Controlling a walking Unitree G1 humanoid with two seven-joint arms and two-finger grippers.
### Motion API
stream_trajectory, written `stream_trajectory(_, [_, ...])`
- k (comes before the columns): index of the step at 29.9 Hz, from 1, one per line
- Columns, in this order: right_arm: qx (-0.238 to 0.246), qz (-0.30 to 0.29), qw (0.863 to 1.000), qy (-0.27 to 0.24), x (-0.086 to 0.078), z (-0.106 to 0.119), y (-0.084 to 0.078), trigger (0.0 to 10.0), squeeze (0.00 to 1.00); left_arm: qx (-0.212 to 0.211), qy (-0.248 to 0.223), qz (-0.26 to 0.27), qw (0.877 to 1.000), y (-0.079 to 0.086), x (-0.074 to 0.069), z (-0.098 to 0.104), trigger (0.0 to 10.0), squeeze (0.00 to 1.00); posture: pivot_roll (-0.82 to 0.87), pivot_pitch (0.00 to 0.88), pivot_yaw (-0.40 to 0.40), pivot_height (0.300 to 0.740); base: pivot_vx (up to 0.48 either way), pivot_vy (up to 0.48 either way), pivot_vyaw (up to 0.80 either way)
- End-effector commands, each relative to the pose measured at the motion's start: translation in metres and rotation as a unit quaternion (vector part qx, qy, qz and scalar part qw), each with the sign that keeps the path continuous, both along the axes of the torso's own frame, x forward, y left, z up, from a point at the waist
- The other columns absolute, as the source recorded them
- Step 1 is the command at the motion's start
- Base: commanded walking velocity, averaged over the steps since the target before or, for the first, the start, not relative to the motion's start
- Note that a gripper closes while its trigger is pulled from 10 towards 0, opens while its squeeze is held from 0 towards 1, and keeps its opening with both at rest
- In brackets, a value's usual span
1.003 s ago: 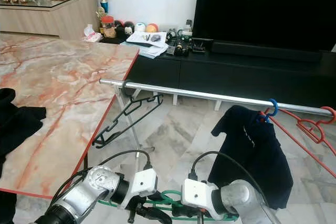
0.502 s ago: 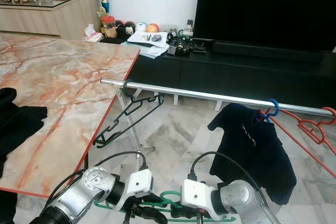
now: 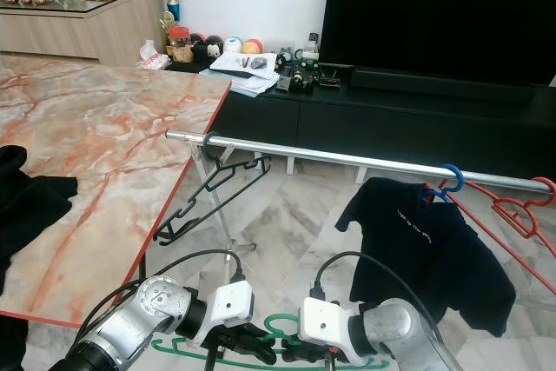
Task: Hang hanger
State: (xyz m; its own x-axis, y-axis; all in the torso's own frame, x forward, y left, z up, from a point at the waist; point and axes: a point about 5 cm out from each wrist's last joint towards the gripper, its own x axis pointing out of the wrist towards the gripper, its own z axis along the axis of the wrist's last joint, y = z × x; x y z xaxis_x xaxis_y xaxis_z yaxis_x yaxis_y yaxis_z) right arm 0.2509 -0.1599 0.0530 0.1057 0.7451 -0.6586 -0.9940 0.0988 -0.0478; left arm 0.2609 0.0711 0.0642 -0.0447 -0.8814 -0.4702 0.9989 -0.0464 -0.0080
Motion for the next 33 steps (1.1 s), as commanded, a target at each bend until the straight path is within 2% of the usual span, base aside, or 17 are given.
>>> stream_trajectory(1, [-0.002, -0.016, 1.000, -0.015, 0.006, 0.003, -0.003, 10.0, 0.00, 0.001, 0.005, -0.006, 1.000, -0.001, -0.003, -0.002, 0.0, 0.00, 0.01, 0.000, -0.049, 0.740, 0.000, 0.000, 0.00])
stream_trajectory(12, [0.004, -0.023, 1.000, -0.006, 0.006, 0.002, -0.005, 10.0, 0.00, 0.005, 0.015, -0.012, 1.000, 0.002, -0.007, -0.005, 0.0, 0.00, 0.01, 0.000, -0.049, 0.740, 0.000, 0.000, 0.00])
stream_trajectory(14, [0.011, -0.018, 1.000, 0.001, 0.005, 0.004, -0.004, 10.0, 0.55, 0.010, 0.013, -0.015, 1.000, 0.002, -0.007, -0.005, 0.0, 0.00, 0.01, 0.000, -0.050, 0.740, 0.000, 0.000, 0.00])
stream_trajectory(15, [0.011, -0.018, 1.000, 0.002, 0.005, 0.004, -0.004, 10.0, 0.75, 0.010, 0.012, -0.015, 1.000, 0.002, -0.007, -0.005, 0.0, 0.00, 0.01, 0.000, -0.050, 0.740, 0.000, 0.000, 0.00])
stream_trajectory(16, [0.011, -0.017, 1.000, 0.002, 0.006, 0.004, -0.004, 10.0, 1.00, 0.011, 0.012, -0.015, 1.000, 0.003, -0.007, -0.005, 0.0, 0.00, 0.01, 0.000, -0.051, 0.740, 0.000, 0.000, 0.00])
stream_trajectory(17, [0.009, -0.017, 1.000, 0.000, 0.006, 0.004, -0.005, 10.0, 1.00, 0.012, 0.010, -0.014, 1.000, 0.003, -0.007, -0.006, 0.0, 0.00, 0.01, 0.000, -0.050, 0.740, 0.000, 0.000, 0.00])
stream_trajectory(19, [-0.001, -0.012, 1.000, -0.002, 0.006, 0.005, -0.009, 10.0, 1.00, 0.051, -0.015, -0.016, 0.998, 0.007, -0.005, -0.012, 0.0, 0.00, 0.01, 0.000, -0.051, 0.740, 0.000, 0.000, 0.00])
stream_trajectory(21, [-0.008, -0.010, 1.000, -0.006, 0.007, 0.006, -0.011, 10.0, 1.00, 0.060, -0.025, -0.009, 0.998, 0.009, -0.003, -0.014, 0.0, 0.00, 0.01, 0.000, -0.051, 0.740, 0.000, 0.000, 0.00])
stream_trajectory(27, [-0.017, -0.009, 1.000, -0.006, 0.005, 0.010, -0.019, 10.0, 1.00, 0.076, -0.043, 0.006, 0.996, 0.012, 0.002, -0.016, 0.0, 0.00, 0.01, 0.000, -0.048, 0.740, 0.000, 0.000, 0.00])
stream_trajectory(32, [-0.034, -0.051, 0.998, -0.031, 0.011, 0.016, -0.039, 10.0, 1.00, 0.080, -0.068, 0.040, 0.994, 0.016, 0.008, -0.018, 0.0, 0.00, 0.00, 0.000, -0.045, 0.740, 0.000, 0.000, 0.00])
stream_trajectory(33, [-0.034, -0.114, 0.991, -0.064, 0.020, 0.020, -0.052, 10.0, 0.78, 0.076, -0.073, 0.072, 0.992, 0.021, 0.012, -0.018, 0.0, 0.00, 0.00, 0.000, -0.040, 0.740, 0.000, 0.000, 0.00])
